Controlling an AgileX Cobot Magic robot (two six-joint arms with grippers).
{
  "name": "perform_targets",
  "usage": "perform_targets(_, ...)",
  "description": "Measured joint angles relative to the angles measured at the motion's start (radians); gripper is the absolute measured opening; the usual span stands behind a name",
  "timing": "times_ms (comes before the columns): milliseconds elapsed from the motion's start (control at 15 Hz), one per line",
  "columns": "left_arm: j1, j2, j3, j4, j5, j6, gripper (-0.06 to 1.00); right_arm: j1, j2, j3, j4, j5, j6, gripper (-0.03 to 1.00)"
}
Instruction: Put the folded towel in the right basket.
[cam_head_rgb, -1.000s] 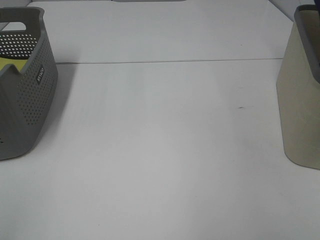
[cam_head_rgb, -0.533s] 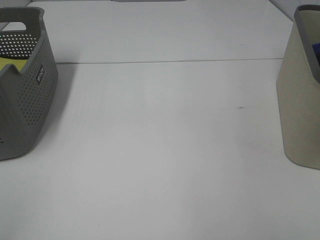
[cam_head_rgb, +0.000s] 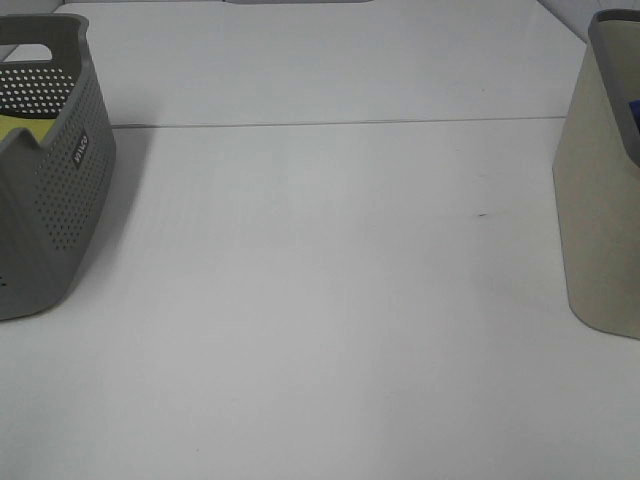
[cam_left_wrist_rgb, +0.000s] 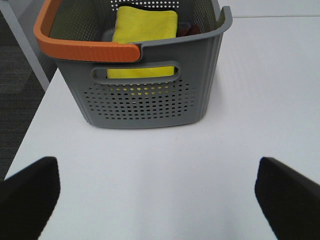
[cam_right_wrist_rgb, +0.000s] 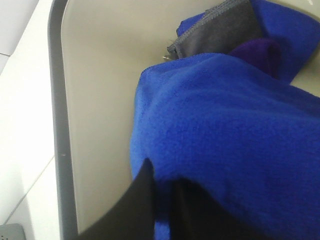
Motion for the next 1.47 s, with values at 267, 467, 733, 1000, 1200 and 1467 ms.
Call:
perform_targets(267, 0.000, 0.000, 0.000, 0.000, 0.000, 0.000, 0.99, 0.000, -0.001, 0.000, 0.068, 0.047, -0.004, 0.35)
perform_targets(467, 0.000, 0.000, 0.000, 0.000, 0.000, 0.000, 0.99, 0.000, -0.001, 0.000, 0.069, 0.058, -0.008, 0.62)
perform_targets(733, 0.000, 0.000, 0.000, 0.000, 0.000, 0.000, 0.99, 0.000, -0.018, 0.000, 0.072, 0.164, -0.010, 0.67)
perform_targets(1000, 0.000, 0.000, 0.000, 0.000, 0.000, 0.000, 0.99, 0.000, -0.125, 0.000, 0.085, 0.184, -0.091, 0.67)
perform_targets(1200, 0.000, 0.000, 0.000, 0.000, 0.000, 0.000, 0.99, 0.144, -0.318, 0.000, 0.072, 0.181, -0.264, 0.67)
perform_targets(1467, 0.000, 0.000, 0.000, 0.000, 0.000, 0.000, 0.99, 0.540, -0.581, 0.000, -0.137, 0.297, -0.290, 0.67)
